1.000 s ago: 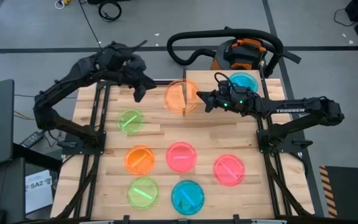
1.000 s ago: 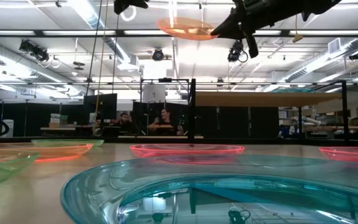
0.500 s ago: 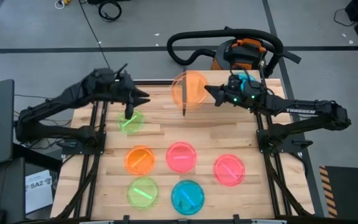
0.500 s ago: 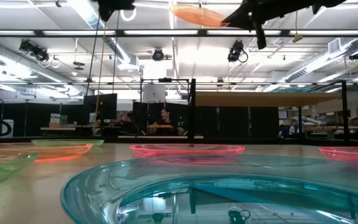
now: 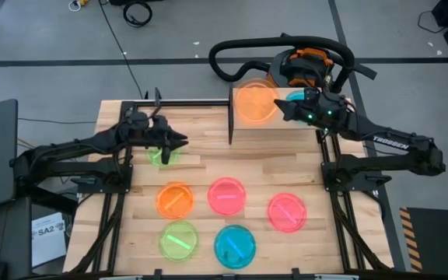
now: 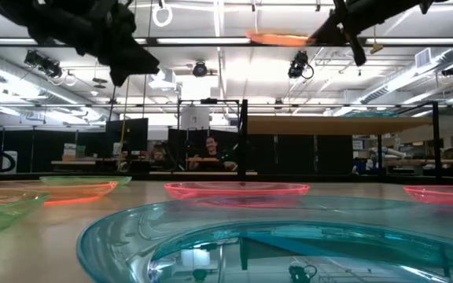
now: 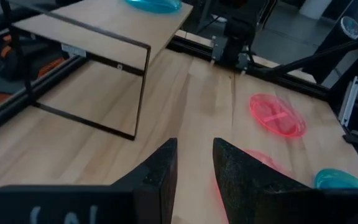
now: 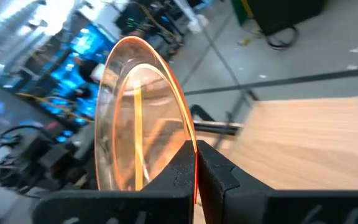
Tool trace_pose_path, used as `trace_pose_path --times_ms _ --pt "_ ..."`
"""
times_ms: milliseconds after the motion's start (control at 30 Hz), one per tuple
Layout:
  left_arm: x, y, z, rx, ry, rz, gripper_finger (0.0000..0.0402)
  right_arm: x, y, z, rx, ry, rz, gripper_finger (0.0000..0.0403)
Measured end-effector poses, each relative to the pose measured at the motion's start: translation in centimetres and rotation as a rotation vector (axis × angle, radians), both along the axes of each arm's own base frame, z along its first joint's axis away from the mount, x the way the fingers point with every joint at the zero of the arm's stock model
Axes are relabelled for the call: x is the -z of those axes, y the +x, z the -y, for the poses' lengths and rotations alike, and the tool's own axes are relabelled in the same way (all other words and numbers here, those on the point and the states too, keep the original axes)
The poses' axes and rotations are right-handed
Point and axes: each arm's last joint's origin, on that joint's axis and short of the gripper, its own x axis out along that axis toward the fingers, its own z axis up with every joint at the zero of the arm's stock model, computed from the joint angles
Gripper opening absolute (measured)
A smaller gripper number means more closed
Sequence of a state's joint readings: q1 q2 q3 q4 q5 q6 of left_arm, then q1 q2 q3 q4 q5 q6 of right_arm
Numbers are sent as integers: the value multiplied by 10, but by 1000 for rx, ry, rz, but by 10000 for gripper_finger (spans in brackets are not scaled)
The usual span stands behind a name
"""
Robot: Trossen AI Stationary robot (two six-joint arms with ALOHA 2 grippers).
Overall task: Place and stack plates onto a shelf
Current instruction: Put the top orange plate on the shelf
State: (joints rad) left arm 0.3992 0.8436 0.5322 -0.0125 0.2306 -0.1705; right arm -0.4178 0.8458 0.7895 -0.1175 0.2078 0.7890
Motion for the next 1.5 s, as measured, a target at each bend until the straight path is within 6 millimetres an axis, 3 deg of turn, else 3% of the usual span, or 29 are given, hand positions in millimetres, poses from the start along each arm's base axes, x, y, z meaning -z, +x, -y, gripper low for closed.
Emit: trace_pose_path --times_ms 167,700,1500 --pt "13 -1 1 -2 -24 19 110 12 -4 11 65 53 -101 13" --pt "7 1 1 31 -12 78 110 44 10 49 159 154 -253 13" --pt "8 1 1 29 -34 78 110 72 30 68 182 199 -336 13"
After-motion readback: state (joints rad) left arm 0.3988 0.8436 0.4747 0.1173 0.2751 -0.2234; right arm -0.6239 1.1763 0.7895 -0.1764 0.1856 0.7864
